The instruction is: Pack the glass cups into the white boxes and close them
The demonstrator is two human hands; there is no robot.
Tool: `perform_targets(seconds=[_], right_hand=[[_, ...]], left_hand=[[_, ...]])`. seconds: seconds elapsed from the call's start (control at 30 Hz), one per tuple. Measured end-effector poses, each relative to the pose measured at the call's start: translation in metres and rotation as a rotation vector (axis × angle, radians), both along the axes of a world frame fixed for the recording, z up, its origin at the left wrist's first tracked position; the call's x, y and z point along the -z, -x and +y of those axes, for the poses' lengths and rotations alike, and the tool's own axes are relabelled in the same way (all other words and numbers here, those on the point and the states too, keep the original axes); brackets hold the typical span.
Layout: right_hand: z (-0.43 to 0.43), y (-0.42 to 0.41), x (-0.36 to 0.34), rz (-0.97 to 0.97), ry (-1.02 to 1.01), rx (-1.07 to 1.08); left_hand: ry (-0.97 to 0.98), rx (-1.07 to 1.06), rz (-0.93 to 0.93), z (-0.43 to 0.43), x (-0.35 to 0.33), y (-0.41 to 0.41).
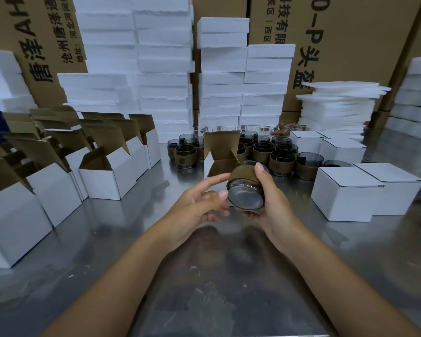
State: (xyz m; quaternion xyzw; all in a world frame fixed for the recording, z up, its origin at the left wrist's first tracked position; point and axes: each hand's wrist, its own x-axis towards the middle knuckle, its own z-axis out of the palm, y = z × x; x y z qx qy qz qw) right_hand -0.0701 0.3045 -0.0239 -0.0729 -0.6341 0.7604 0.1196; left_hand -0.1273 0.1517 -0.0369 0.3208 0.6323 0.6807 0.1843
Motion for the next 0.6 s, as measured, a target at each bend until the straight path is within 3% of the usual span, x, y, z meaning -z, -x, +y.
perform_targets(seconds=[0.37, 0.6], right_hand=[[-0.0025, -0.0042, 0.0019, 0.172, -0.085, 0.111], [0.0027, -0.0001, 0.0078, 0.274, -0.190, 0.137]], left_hand=[[-0.061, -0.024, -0.005, 0.0012, -0.0028, -0.0006], [0.080, -0.358, 0.294, 0.0046, 0.0023, 0.0029]])
